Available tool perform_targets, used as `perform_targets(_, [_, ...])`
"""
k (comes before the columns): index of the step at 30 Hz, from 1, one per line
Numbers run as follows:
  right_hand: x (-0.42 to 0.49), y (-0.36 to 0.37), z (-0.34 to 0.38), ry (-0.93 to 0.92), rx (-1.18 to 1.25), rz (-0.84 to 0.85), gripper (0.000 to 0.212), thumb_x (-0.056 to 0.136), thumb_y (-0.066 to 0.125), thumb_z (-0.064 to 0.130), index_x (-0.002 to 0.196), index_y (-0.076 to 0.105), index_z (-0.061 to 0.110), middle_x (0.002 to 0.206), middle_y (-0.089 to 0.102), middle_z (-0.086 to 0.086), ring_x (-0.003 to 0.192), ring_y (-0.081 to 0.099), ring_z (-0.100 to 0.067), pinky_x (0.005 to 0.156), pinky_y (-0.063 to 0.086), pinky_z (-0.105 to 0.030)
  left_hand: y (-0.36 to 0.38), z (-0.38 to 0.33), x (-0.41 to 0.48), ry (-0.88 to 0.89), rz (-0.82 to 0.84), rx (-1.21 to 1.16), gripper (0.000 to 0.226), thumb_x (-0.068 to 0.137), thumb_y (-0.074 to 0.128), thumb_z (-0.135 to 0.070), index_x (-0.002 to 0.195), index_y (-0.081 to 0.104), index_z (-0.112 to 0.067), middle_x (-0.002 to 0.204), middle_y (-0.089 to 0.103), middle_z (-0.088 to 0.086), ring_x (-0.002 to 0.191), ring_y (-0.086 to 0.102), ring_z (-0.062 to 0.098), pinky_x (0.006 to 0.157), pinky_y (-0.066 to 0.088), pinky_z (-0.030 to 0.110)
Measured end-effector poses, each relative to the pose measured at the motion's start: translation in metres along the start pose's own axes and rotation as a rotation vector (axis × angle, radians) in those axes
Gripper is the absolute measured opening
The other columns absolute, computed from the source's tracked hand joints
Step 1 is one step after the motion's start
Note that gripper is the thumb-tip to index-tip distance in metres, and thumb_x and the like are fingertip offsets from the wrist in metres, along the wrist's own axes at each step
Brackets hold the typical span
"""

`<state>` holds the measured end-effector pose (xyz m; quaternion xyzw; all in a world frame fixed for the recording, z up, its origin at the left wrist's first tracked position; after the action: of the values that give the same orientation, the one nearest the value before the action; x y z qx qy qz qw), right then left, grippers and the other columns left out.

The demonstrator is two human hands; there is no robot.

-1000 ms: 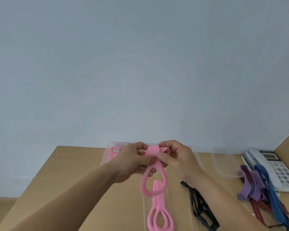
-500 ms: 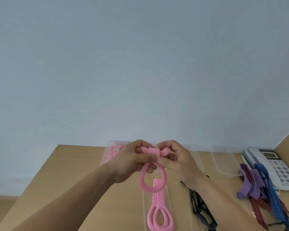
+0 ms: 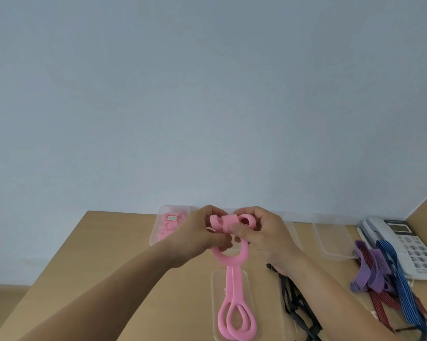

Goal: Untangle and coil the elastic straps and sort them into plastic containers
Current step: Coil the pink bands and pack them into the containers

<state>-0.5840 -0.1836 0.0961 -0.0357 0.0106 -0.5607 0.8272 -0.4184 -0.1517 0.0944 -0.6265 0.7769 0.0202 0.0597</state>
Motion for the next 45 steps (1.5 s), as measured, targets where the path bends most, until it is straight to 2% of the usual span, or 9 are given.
perform_targets(3, [0.002, 0.002, 0.001, -0.041, -0.035, -0.022, 0.030, 0.076, 0.083, 0.013, 0.097, 0.071, 0.031, 0.092, 0.074, 0.002, 0.082, 0.072, -0.017, 0.070, 0.055, -0.022, -0.001, -0.002, -0.001, -0.061, 0.059, -0.030, 0.025, 0.082, 0.069, -0.003, 0.106, 0.063, -0.001, 0.094, 0.073, 0.014, 0.084, 0.071, 0.028, 0.081, 0.060, 0.040])
perform_targets(9, [0.001, 0.004, -0.003, -0.059, -0.121, 0.011, 0.041, 0.071, 0.085, 0.013, 0.096, 0.066, 0.039, 0.094, 0.073, 0.005, 0.085, 0.070, -0.015, 0.071, 0.057, -0.023, -0.003, -0.001, -0.003, -0.205, 0.097, -0.138, 0.040, 0.083, 0.070, -0.025, 0.115, 0.058, -0.004, 0.096, 0.071, 0.007, 0.083, 0.071, 0.030, 0.068, 0.057, 0.038])
perform_targets(14, [0.000, 0.005, -0.003, -0.038, -0.169, 0.060, 0.034, 0.068, 0.079, 0.023, 0.094, 0.063, 0.039, 0.089, 0.070, 0.003, 0.079, 0.066, -0.012, 0.071, 0.055, -0.024, -0.003, 0.002, -0.001, -0.141, 0.058, -0.161, 0.029, 0.088, 0.068, -0.001, 0.114, 0.055, -0.003, 0.088, 0.069, 0.006, 0.076, 0.069, 0.024, 0.062, 0.056, 0.033])
perform_targets(17, [0.003, 0.001, -0.004, 0.003, -0.126, 0.045, 0.032, 0.074, 0.077, 0.032, 0.104, 0.064, 0.031, 0.102, 0.067, 0.002, 0.085, 0.067, -0.016, 0.074, 0.056, -0.027, -0.006, 0.003, 0.000, -0.071, 0.017, -0.100, 0.030, 0.085, 0.069, 0.005, 0.111, 0.059, -0.005, 0.095, 0.065, 0.012, 0.074, 0.068, 0.022, 0.065, 0.056, 0.032])
perform_targets(21, [0.006, 0.005, -0.008, 0.108, -0.065, 0.051, 0.017, 0.094, 0.064, 0.032, 0.104, 0.067, 0.020, 0.096, 0.069, -0.013, 0.072, 0.070, -0.027, 0.063, 0.058, -0.032, -0.004, -0.001, 0.003, 0.074, -0.019, 0.057, 0.027, 0.084, 0.071, 0.000, 0.106, 0.062, -0.013, 0.106, 0.065, 0.014, 0.078, 0.070, 0.022, 0.065, 0.057, 0.032])
perform_targets(25, [0.005, 0.005, -0.009, 0.101, -0.028, 0.078, 0.015, 0.094, 0.065, 0.028, 0.101, 0.069, 0.015, 0.081, 0.073, -0.008, 0.066, 0.068, -0.026, 0.057, 0.054, -0.032, -0.003, -0.001, 0.003, 0.118, -0.016, 0.076, 0.029, 0.081, 0.072, -0.007, 0.106, 0.060, -0.016, 0.089, 0.070, 0.006, 0.074, 0.069, 0.019, 0.067, 0.057, 0.033])
perform_targets(31, [0.006, 0.002, -0.006, 0.015, -0.046, 0.046, 0.027, 0.081, 0.078, 0.023, 0.106, 0.068, 0.021, 0.088, 0.073, -0.003, 0.063, 0.065, -0.017, 0.059, 0.053, -0.026, -0.006, 0.003, 0.002, -0.016, 0.008, -0.095, 0.044, 0.075, 0.071, -0.017, 0.117, 0.056, -0.011, 0.118, 0.063, 0.018, 0.089, 0.070, 0.022, 0.077, 0.055, 0.029])
perform_targets(38, [0.004, 0.009, -0.012, -0.012, -0.106, 0.038, 0.039, 0.076, 0.084, 0.020, 0.110, 0.066, 0.022, 0.097, 0.072, -0.002, 0.075, 0.066, -0.011, 0.065, 0.052, -0.022, -0.003, 0.003, 0.001, -0.115, 0.114, -0.150, 0.034, 0.089, 0.068, -0.023, 0.115, 0.064, -0.001, 0.087, 0.071, 0.001, 0.080, 0.065, 0.016, 0.077, 0.053, 0.030])
perform_targets(45, [0.002, 0.002, -0.003, 0.061, 0.124, 0.204, 0.034, 0.089, 0.067, 0.019, 0.120, 0.063, 0.003, 0.104, 0.071, -0.021, 0.085, 0.070, -0.034, 0.069, 0.056, -0.034, -0.016, 0.005, 0.001, -0.119, 0.092, -0.283, 0.019, 0.082, 0.068, -0.026, 0.090, 0.078, -0.012, 0.084, 0.071, 0.007, 0.073, 0.065, 0.017, 0.061, 0.052, 0.026])
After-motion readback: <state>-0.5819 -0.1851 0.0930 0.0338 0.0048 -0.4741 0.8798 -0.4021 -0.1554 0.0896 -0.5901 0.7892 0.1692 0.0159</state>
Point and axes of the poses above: each hand's wrist, its own x-axis towards the middle knuckle, its own y-axis out of the palm, z = x × y, the point moved 4 cm from there along x, towards the middle knuckle
